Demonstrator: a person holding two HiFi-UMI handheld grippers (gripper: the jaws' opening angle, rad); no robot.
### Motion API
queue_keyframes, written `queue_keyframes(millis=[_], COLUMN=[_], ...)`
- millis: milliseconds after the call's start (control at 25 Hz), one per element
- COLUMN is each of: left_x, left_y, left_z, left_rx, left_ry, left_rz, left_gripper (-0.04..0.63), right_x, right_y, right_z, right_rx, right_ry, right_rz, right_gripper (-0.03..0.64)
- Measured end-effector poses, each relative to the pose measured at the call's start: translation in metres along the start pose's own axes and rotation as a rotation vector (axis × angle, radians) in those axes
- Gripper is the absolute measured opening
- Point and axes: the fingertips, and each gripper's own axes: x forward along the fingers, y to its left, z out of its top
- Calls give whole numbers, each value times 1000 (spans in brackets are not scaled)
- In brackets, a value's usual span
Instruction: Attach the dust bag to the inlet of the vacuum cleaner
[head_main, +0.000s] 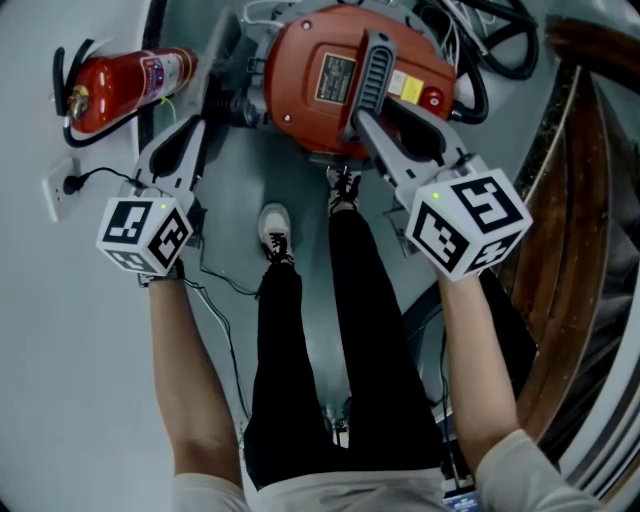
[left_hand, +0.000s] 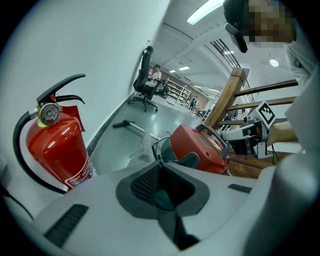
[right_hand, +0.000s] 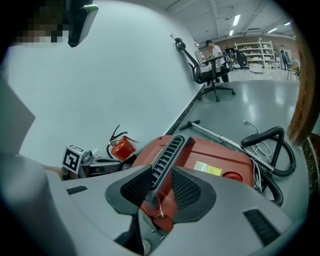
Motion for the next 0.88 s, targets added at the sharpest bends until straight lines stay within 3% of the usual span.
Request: queue_keyframes(millis=[280,600,880], left_x=[0,0,5], left_y=[-2,2,5], left_z=[0,-7,-14], left_rx=[17,83,105], left_ry=[4,-9,23], left_rz=[7,153,221], left_gripper=[15,49,70], right_x=[0,1,0], right_y=[0,1,1], right_z=[0,0,0], right_rx=[-3,-27,-18], right_ry=[-3,22,2], right_rz=[5,24,12], right_gripper=[128,129,129])
